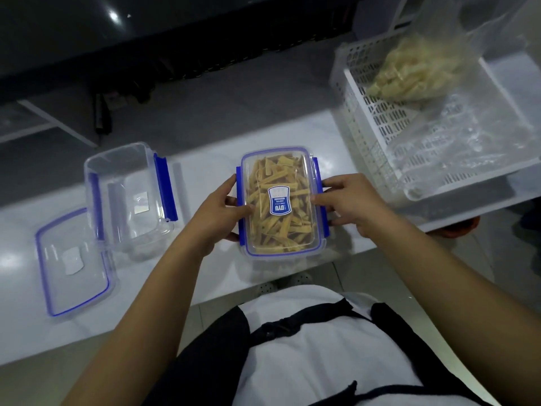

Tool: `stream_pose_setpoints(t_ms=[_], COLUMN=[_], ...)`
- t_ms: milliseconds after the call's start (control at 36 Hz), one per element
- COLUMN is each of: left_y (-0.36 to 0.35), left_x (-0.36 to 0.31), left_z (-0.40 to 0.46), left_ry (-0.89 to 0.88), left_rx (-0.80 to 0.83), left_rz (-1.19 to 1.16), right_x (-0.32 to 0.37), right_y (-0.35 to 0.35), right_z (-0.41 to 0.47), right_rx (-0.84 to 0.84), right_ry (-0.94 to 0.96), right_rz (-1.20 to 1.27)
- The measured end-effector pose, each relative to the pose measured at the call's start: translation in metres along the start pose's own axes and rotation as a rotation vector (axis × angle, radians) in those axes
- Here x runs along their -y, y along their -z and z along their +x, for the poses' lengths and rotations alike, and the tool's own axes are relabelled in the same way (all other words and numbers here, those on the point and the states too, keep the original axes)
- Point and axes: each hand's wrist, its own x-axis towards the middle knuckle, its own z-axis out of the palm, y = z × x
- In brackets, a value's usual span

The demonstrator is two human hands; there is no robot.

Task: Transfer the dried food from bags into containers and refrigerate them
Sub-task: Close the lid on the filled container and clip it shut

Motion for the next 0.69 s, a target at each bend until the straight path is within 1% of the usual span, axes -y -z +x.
stream_pose_setpoints(t_ms=[111,194,306,417,528,694], left_y=[0.001,0.001,0.001,0.001,-0.007,-0.011], left_x=[0.000,-0.001,-0.002,0.004,0.018,0.022], left_z=[0.001,0.003,0.004,0.000,-0.012,-0.012], left_ry=[0.000,0.001,-0.002,0.000,0.007,-0.037], left_rx=[-0.016,-0.025,-0.022,-0.012,0.054,0.003], left_rz=[0.007,0.014,0.013,-0.027,-0.091,-0.194], right_x=[-0.004,-0.003,0.000,-0.003,-0.010,-0.005], right_y=[-0.012,-0.016,-0.017,-0.015,-0.020,-0.023], right_z=[0.000,0.001,0.001,-0.002,-0.007,-0.005], right_rx=[-0.074,-0.105,-0.099,-0.099,-0.116,-0.157], right_ry=[0.100,0.138,0.144,0.150,0.175,0.179], right_rz=[-0.194,-0.273,-0.316,-0.295,-0.246,-0.074])
